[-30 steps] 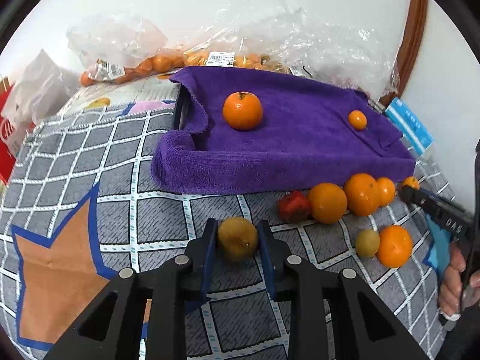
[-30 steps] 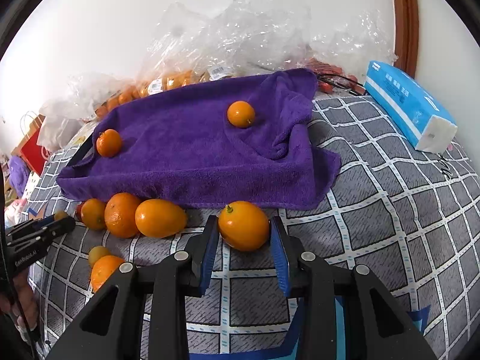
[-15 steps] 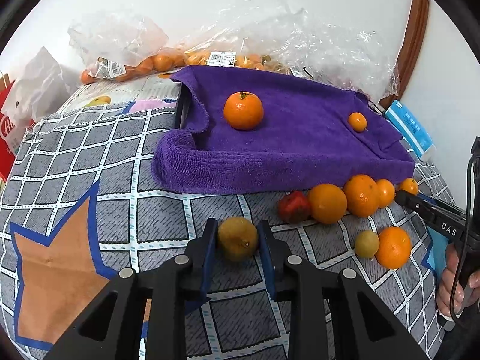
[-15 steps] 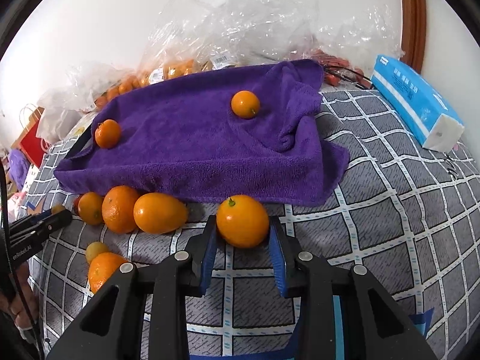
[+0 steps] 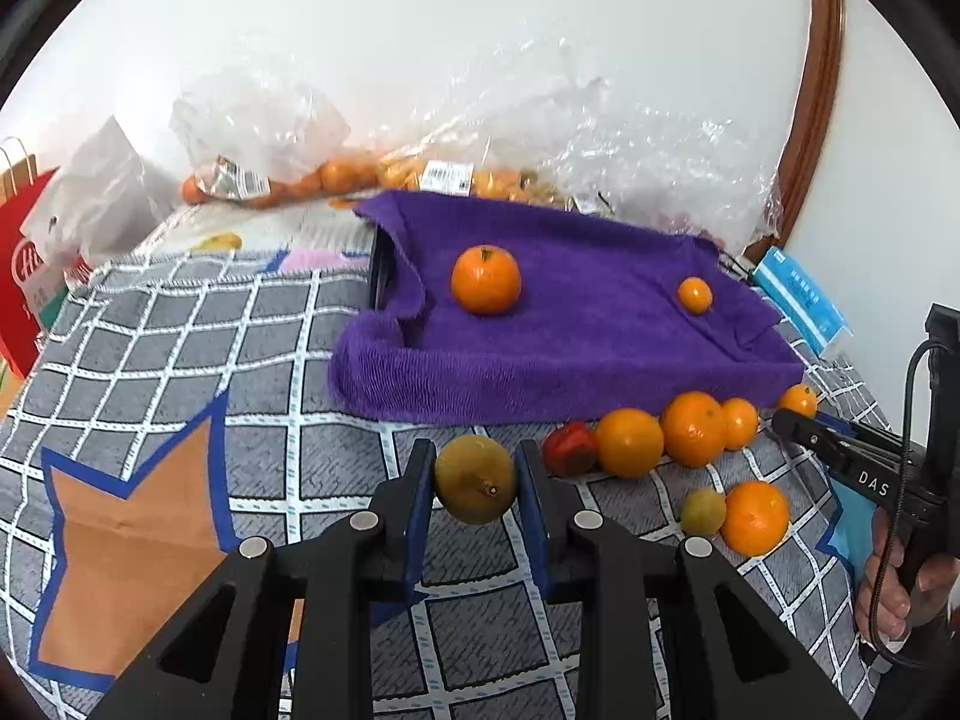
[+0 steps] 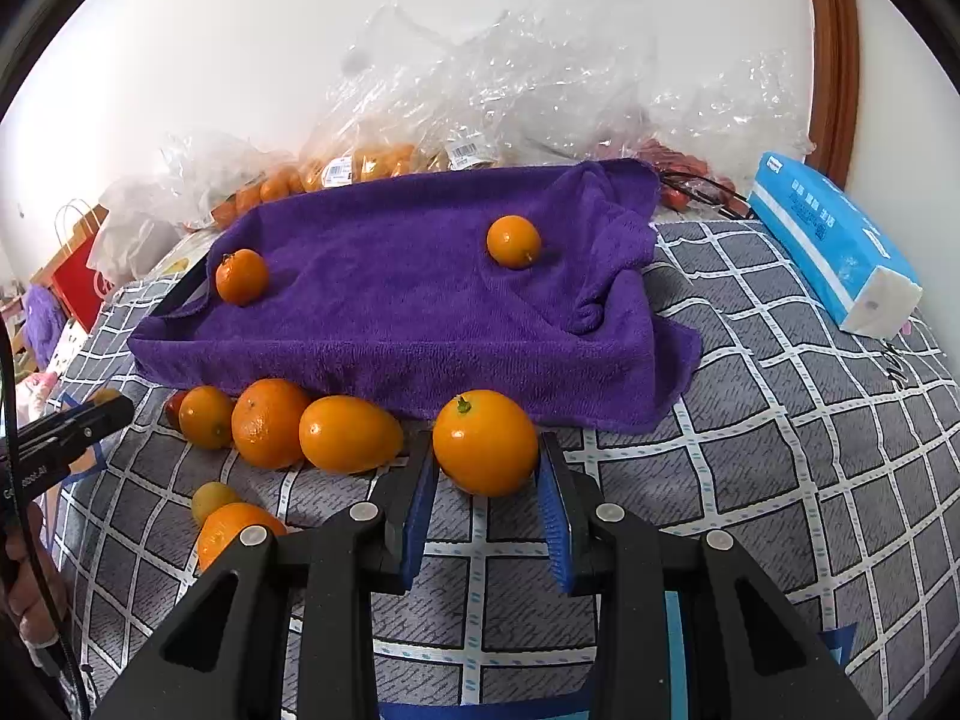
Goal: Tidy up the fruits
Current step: 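Close left gripper on the yellow-green pear while right gripper grasps a large orange, then lift the pear with the left gripper while right gripper lifts the orange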
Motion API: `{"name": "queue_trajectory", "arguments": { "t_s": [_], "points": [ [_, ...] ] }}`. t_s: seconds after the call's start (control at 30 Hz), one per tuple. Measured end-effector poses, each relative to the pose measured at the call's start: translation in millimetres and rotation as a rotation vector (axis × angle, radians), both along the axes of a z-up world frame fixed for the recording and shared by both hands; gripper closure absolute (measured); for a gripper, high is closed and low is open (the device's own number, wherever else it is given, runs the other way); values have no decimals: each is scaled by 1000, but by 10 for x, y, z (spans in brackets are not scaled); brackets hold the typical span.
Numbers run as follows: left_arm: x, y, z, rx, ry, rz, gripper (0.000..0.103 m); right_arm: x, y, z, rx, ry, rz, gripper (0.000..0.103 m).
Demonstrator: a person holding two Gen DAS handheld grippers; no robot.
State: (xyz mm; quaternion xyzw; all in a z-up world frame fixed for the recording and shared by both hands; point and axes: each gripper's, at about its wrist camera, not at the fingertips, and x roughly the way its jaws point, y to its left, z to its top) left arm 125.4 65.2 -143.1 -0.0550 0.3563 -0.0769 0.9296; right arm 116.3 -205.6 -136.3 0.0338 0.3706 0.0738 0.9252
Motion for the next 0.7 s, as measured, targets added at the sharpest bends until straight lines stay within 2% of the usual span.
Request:
{"name": "queue_trajectory", "arguments": {
  "t_s": [0.2, 0.7],
  "points": [
    [-55, 31, 67, -8, -47, 24, 77, -53, 2, 49, 9, -32, 4, 70],
    [-143, 168, 168, 11, -144, 167, 77, -145, 10, 142, 36, -100, 7, 70]
  ]
}}
